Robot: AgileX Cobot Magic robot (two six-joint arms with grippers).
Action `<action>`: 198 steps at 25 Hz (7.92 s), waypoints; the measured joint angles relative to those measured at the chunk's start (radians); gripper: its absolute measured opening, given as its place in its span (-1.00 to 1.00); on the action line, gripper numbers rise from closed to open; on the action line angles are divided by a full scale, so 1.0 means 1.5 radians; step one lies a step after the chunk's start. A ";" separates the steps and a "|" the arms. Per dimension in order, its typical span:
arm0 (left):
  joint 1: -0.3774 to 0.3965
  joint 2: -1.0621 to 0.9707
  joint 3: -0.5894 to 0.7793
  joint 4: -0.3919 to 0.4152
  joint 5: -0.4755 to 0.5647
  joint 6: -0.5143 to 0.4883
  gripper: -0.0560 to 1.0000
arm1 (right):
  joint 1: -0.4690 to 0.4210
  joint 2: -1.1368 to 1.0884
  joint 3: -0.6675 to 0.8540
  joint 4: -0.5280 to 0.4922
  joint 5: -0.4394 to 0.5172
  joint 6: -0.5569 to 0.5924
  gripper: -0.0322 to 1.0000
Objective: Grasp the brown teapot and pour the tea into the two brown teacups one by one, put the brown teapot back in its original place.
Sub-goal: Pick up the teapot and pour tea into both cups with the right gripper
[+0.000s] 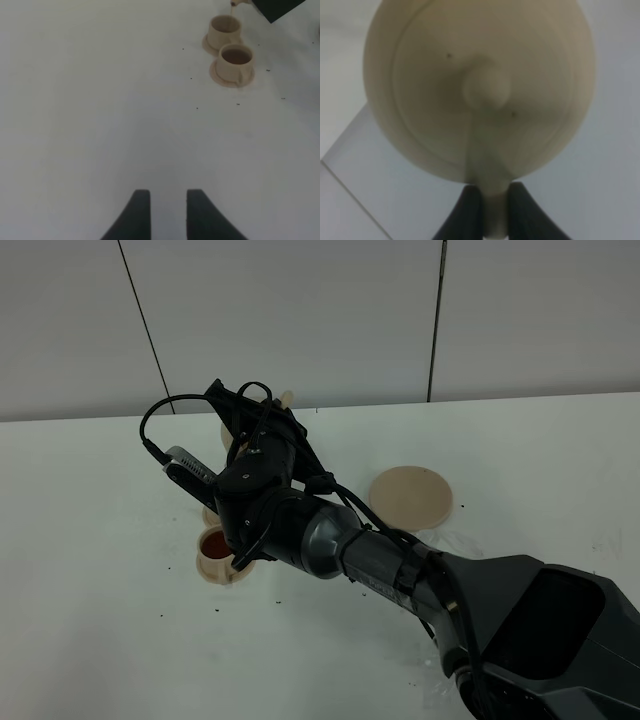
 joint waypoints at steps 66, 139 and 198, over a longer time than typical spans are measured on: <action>0.000 0.000 0.000 0.000 0.000 0.000 -0.43 | 0.007 0.026 0.000 -0.036 0.007 -0.028 -0.75; 0.000 0.000 0.000 0.000 0.000 0.000 -0.43 | 0.021 0.026 0.000 -0.064 0.018 0.000 -0.75; 0.000 0.000 0.000 0.000 0.000 0.000 -0.43 | -0.002 -0.016 -0.087 0.298 0.090 0.008 -0.75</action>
